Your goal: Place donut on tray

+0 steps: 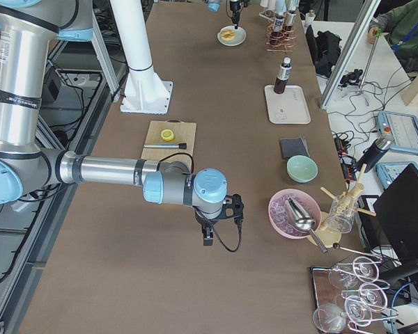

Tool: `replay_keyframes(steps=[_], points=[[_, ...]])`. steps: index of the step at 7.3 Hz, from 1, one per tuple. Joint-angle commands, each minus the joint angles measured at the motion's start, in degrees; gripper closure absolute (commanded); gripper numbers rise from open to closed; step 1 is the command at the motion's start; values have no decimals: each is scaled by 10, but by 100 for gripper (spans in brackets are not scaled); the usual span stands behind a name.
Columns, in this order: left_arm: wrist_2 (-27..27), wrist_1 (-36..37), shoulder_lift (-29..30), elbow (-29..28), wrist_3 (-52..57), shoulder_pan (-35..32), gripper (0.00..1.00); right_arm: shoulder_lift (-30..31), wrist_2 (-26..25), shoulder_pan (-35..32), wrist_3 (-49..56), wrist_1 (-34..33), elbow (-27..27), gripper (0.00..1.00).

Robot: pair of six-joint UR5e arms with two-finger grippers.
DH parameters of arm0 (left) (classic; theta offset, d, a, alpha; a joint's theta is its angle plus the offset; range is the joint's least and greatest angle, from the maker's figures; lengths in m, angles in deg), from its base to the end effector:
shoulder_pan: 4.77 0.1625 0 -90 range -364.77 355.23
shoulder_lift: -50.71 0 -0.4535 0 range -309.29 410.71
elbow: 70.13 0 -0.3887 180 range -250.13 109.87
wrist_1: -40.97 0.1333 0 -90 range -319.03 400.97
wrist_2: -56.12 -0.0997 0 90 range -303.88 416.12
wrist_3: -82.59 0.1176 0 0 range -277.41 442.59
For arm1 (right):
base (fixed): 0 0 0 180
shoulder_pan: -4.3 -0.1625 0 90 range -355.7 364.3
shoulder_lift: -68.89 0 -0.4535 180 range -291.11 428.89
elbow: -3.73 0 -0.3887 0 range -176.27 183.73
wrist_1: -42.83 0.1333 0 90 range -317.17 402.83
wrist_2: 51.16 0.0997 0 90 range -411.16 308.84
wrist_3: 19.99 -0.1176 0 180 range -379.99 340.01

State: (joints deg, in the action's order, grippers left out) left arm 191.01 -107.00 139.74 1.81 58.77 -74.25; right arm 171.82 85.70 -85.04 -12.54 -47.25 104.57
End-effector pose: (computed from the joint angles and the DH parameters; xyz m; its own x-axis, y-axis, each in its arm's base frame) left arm 0.1245 -0.4763 0.7448 0.5749 0.3130 -0.7560 -0.0442 0.9345 0.3533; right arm 0.0431 -0.3841 0.7028 0.6768 -0.1100 0.7279 0.1001 0.9933 0.0570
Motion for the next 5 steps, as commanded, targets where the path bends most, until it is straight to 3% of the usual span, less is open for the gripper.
replay_keyframes(steps=[1, 3, 5], points=[[27, 21, 49, 31, -112, 9, 100, -2, 20, 18, -2, -1, 4, 0], [35, 21, 83, 51, -196, 34, 100, -28, 38, 51, -2, -2, 6, 0], [30, 21, 95, 119, -317, 86, 100, -74, 36, 115, -40, 2, 14, 0]])
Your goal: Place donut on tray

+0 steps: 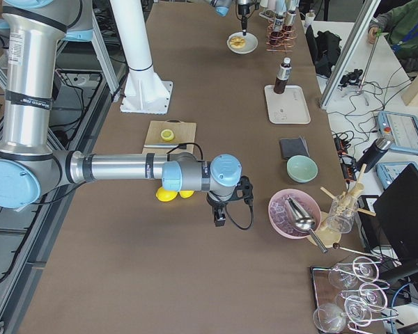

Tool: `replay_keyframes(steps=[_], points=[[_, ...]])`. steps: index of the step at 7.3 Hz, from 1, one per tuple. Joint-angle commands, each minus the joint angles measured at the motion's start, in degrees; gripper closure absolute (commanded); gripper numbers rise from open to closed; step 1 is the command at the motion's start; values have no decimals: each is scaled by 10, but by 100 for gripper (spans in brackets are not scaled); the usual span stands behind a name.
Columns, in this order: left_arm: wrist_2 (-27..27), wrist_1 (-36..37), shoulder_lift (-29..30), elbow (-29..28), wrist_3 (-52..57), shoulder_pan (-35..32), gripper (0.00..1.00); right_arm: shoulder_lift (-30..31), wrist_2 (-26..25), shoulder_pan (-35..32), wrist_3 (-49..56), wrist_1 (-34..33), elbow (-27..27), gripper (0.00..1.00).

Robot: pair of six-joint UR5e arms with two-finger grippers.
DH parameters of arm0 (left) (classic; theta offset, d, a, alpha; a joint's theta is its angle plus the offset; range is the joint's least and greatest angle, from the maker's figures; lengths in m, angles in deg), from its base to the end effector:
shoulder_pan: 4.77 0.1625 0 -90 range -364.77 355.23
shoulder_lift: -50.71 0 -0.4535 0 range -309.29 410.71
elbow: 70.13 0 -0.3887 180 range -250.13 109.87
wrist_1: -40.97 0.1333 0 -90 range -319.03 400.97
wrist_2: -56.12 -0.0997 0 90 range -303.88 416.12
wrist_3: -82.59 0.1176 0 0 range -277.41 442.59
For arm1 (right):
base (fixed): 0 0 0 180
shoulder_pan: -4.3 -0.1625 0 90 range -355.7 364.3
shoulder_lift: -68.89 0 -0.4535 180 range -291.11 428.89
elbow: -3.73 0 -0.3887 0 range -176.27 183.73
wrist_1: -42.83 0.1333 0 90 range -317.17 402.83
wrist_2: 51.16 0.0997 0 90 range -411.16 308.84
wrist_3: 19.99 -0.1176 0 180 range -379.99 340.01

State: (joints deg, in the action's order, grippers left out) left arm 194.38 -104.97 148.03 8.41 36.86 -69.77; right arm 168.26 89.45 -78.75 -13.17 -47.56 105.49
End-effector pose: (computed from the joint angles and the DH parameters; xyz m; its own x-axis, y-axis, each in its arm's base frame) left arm 0.1990 -0.5346 0.6104 0.4353 0.1660 -0.8848 0.0722 0.9732 0.2181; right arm -0.0083 -0.4188 0.6648 0.6079 -0.2206 0.7628 0.1945 0.9727 0.1264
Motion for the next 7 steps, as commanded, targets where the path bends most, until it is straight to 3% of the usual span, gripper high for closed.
replay_keyframes(steps=[1, 4, 7], points=[[-13, 0, 13, 80, -136, 66, 100, -44, -1, 67, -43, 9, 9, 0], [-110, 32, 54, 140, -246, 162, 100, -51, -7, 77, -47, 65, 40, 0], [-225, 254, 171, 225, -314, 274, 100, -61, 32, 102, -115, 91, 39, 0]])
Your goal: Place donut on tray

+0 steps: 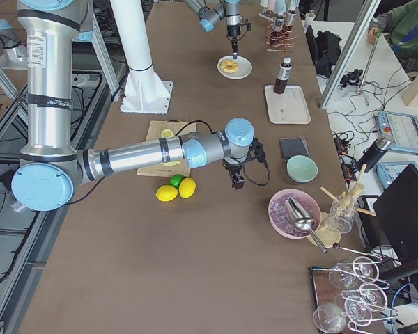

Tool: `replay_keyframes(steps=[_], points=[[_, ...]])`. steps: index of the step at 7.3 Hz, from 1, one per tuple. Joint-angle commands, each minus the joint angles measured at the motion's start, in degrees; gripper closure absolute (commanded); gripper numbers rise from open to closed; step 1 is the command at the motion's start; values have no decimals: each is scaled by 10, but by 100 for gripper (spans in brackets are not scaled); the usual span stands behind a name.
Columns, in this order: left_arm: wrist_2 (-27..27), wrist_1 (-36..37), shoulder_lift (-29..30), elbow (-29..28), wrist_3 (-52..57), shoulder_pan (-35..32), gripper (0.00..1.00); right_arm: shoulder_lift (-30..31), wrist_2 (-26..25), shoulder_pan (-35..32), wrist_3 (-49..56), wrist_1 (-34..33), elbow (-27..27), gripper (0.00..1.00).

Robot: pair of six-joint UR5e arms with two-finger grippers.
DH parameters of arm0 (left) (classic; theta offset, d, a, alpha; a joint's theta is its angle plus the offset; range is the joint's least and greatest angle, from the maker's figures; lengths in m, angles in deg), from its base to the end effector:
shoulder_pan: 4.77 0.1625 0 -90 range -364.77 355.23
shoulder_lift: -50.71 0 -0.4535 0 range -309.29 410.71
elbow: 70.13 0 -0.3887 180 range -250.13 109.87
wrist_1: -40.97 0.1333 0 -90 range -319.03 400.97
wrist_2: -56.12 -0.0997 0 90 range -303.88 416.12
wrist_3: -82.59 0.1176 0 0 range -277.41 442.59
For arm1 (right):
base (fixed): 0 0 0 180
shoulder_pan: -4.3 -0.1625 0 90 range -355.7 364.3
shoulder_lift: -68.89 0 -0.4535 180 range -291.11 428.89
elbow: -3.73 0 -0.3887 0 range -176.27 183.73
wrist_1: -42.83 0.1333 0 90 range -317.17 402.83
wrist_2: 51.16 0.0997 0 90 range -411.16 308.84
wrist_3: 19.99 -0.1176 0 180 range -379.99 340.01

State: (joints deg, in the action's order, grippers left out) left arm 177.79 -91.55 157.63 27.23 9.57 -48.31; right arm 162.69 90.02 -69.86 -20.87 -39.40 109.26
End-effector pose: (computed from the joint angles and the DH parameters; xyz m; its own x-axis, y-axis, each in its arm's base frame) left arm 0.3984 -0.4773 0.3843 0.3422 0.0177 -0.9395 0.1428 0.9872 0.0706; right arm -0.0880 -0.4627 0.5722 0.5360 -0.4073 0.7395 0.2491 0.9132 0.3225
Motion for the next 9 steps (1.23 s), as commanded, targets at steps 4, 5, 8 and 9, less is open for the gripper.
replay_keyframes(steps=[4, 5, 8, 9], points=[[-182, 243, 230, 21, -135, 193, 100, -13, -34, 130, -331, 179, 13, 0], [-215, 242, 279, -25, -157, 217, 100, -27, -44, 161, -381, 202, 17, 0], [-232, 235, 344, -85, -209, 233, 100, -78, -89, 254, -571, 212, 54, 1], [-239, 235, 344, -85, -210, 234, 100, -78, -121, 276, -607, 215, 68, 1]])
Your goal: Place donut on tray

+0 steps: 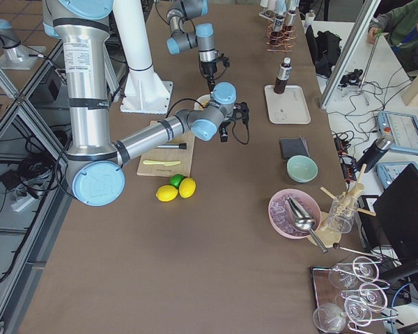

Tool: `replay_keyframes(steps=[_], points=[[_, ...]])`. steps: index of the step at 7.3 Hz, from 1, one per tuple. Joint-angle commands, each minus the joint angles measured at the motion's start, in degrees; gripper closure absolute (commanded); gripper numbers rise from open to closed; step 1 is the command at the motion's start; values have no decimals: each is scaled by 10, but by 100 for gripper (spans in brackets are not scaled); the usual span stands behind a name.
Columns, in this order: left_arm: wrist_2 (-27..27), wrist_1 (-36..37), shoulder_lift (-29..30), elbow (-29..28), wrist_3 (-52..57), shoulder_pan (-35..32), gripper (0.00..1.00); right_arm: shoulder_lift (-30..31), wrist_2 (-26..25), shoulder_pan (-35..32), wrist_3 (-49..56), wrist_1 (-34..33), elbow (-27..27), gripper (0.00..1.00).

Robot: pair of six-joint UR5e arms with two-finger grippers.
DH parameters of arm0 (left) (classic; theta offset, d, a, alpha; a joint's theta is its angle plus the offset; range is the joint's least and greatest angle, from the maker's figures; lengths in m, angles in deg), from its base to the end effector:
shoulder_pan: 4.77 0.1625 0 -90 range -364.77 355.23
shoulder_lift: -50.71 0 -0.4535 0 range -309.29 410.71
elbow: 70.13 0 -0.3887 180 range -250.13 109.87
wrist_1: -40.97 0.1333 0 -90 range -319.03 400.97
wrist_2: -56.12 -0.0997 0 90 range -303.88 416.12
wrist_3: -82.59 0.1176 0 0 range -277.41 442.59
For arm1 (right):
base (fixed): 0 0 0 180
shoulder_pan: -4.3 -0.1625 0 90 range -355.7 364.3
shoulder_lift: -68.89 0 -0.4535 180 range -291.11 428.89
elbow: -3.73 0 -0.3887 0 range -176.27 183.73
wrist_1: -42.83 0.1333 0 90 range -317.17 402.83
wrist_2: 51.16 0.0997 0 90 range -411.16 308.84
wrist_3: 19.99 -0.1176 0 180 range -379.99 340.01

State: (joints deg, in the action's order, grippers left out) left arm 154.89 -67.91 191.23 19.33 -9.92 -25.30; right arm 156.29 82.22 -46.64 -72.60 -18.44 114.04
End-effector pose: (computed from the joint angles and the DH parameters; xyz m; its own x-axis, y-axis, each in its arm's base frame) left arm 0.6566 -0.3691 0.1021 0.3281 -0.1691 -0.9294 0.2280 0.9689 -0.0958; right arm -0.2790 -0.4272 0.4391 0.4473 -0.1492 0.8818 0.0587 0.9888 0.1375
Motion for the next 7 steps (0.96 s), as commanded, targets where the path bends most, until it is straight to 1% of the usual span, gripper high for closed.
replay_keyframes(steps=[1, 2, 3, 4, 5, 6, 7], points=[[-10, -2, 7, -6, -15, 4, 100, -14, -44, 46, -99, 5, 22, 2], [-10, -5, 6, -7, -15, 4, 100, -13, -48, 55, -140, 5, 22, 2], [-11, -10, 5, -7, -15, 4, 100, -10, -51, 64, -151, 5, 22, 2], [-26, -12, 5, -8, -14, 4, 100, -7, -65, 74, -151, 5, 23, 3], [-27, -12, 5, -11, -14, 4, 100, -5, -84, 86, -151, 4, 23, 8], [-28, -12, 5, -11, -14, 4, 100, 0, -85, 87, -157, 4, 27, 33], [-28, -12, 5, -11, -14, 4, 100, 8, -85, 90, -159, 4, 36, 64]])
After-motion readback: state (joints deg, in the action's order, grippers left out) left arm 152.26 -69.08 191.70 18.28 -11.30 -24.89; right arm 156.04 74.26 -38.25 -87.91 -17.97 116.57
